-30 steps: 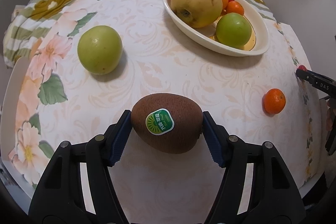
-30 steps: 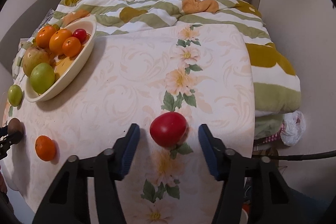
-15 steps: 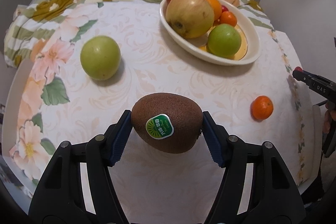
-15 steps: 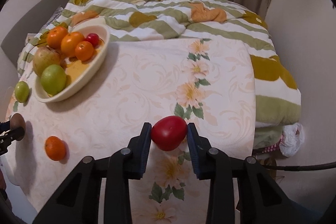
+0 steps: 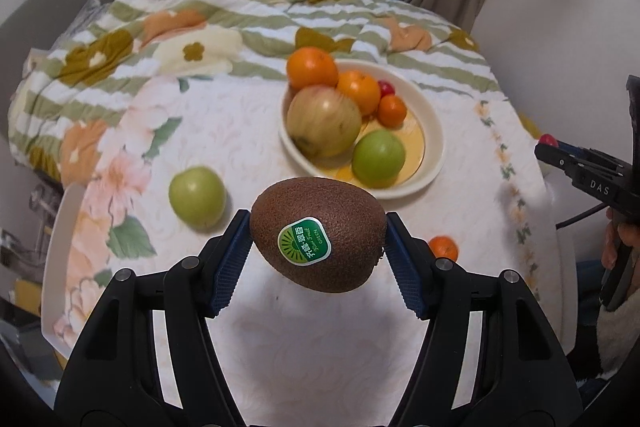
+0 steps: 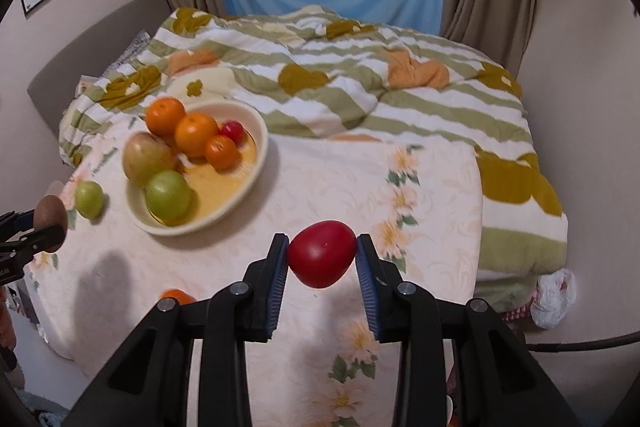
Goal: Organize fruits
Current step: 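Carry the kiwi and tomato over the white bowl, then open the left tool to drop the kiwi while the right tool releases the tomato, then move both tools toward the green apple and the small mandarin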
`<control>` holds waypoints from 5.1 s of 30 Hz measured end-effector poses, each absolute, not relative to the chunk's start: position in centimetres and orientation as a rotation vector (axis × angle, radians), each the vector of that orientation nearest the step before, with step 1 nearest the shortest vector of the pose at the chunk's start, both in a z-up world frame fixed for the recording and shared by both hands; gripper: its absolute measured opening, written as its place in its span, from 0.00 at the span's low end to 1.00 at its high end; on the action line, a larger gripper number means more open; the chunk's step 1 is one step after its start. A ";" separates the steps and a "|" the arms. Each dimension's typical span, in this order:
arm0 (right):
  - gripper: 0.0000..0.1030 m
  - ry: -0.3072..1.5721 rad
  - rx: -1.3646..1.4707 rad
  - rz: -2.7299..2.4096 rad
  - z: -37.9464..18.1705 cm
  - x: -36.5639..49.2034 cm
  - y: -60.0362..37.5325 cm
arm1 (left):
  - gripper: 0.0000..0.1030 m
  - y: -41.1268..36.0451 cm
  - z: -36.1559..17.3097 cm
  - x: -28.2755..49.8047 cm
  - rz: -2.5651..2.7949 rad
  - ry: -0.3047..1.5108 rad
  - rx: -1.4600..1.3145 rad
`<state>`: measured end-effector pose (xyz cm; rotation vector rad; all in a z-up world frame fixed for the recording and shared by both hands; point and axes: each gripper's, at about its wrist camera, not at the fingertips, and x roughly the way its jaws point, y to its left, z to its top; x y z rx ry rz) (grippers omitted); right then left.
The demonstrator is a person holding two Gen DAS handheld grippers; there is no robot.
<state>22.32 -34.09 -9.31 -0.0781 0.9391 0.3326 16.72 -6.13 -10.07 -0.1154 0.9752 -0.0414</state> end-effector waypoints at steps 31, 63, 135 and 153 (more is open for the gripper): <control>0.31 0.907 0.064 0.204 -6.1 26.2 -28.9 | 0.71 -12.3 -10.1 32.3 -0.461 0.953 0.214; 0.31 0.924 0.101 0.120 -7.2 26.0 -30.2 | 1.00 -14.2 -13.2 32.5 -0.500 0.946 0.325; 0.99 0.881 -0.212 0.453 -7.4 24.1 -26.8 | 1.00 2.4 -6.4 17.5 0.104 0.938 -0.077; 0.99 1.080 0.020 0.119 -9.8 17.7 -24.1 | 1.00 6.9 -10.8 19.1 -0.079 1.069 0.079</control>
